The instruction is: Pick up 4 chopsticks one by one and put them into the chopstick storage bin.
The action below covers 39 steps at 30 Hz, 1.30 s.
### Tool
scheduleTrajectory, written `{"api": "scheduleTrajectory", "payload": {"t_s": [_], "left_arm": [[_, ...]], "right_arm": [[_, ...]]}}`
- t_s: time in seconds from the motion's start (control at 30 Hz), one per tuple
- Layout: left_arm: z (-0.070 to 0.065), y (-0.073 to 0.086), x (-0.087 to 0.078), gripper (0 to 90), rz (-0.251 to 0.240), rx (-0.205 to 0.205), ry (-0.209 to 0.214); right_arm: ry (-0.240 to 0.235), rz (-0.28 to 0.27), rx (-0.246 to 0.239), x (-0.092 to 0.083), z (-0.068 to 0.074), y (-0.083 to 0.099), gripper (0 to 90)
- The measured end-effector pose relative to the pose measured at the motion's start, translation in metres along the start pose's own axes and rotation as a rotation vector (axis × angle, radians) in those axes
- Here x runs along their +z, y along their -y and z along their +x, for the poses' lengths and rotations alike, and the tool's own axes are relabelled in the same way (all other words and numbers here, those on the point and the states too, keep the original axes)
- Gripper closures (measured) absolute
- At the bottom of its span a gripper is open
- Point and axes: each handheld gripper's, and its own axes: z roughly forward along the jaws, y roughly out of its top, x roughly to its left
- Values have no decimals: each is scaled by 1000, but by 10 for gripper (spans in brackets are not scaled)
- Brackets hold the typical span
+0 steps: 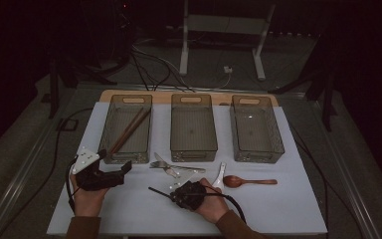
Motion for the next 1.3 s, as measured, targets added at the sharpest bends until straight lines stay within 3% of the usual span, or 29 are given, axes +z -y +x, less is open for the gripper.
{"api": "scheduleTrajectory", "payload": {"t_s": [0.3,0.4,0.7,1.03,1.3], "left_arm": [[-1,0,1,7,3,-4,8],[-2,0,2,7,6,-10,18],[-10,1,6,8,18,-8,51],[-22,1,14,8,33,-25,119],[-31,2,21,9,46,-47,171]], "right_arm": [[10,-27,12,-2,3,3,863],[15,-59,15,-6,2,2,863],[61,-171,91,-25,-4,-2,863],[83,-263,122,-36,-6,-6,863],[96,-309,117,-40,-5,-10,863]]}}
